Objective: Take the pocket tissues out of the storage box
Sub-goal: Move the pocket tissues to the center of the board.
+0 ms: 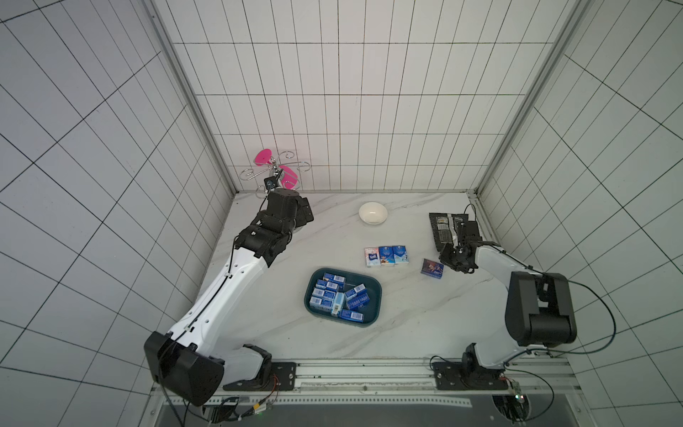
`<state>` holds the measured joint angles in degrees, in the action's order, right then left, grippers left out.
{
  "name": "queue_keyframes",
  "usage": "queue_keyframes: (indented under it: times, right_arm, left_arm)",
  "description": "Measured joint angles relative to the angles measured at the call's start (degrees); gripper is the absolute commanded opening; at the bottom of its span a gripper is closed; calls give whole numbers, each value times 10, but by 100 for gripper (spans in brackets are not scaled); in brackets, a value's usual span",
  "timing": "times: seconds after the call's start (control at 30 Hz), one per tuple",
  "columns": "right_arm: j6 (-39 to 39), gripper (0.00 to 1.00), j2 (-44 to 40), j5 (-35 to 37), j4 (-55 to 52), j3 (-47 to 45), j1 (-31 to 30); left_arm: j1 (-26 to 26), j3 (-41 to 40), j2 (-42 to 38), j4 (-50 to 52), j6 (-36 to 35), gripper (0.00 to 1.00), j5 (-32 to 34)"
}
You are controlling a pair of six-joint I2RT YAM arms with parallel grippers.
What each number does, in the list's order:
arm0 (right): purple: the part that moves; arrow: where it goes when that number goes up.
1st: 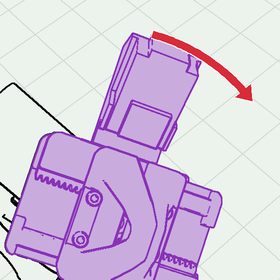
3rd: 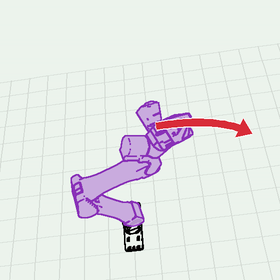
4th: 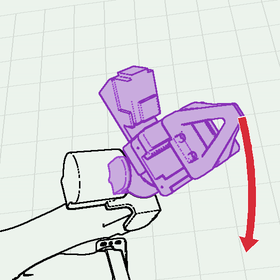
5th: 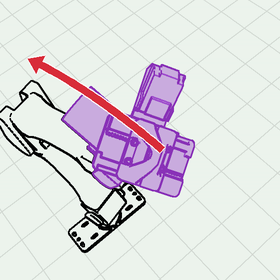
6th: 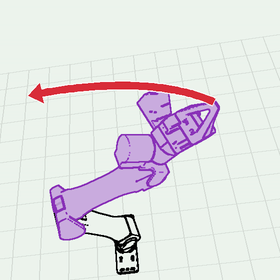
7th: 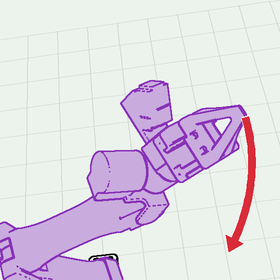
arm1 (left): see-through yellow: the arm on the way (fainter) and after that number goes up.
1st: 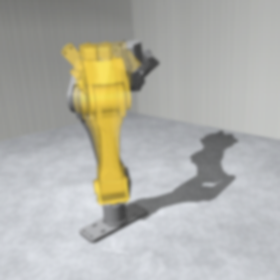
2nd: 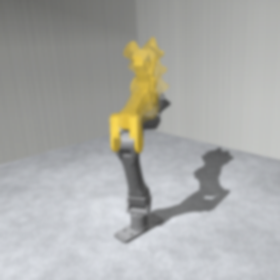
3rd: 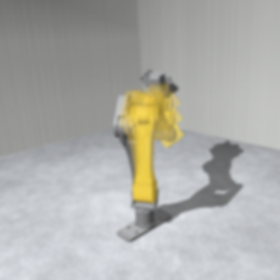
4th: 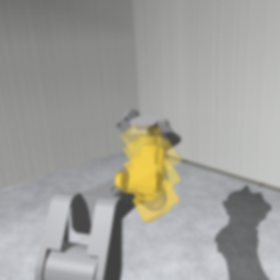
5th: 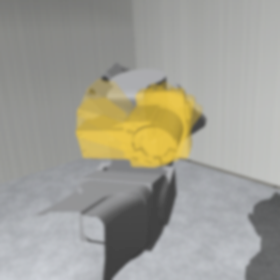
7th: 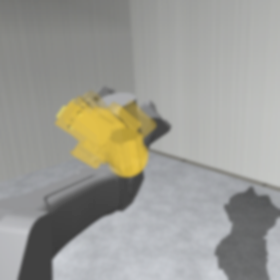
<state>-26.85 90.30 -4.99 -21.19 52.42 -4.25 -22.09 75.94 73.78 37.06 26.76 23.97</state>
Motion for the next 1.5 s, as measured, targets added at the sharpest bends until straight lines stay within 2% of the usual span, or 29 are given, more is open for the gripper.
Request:
queue_keyframes:
  times: [0.37,0.73,1.5]
  right_arm:
    - [5,23,-8,10,-5,-7,-6]
    - [5,22,52,10,-3,14,-2]
    - [5,22,7,-29,5,-25,-26]
  left_arm:
    - [-8,3,0,0,0,99,0]
    - [-11,7,0,-1,0,99,4]
    - [-11,7,-5,-17,-2,98,6]
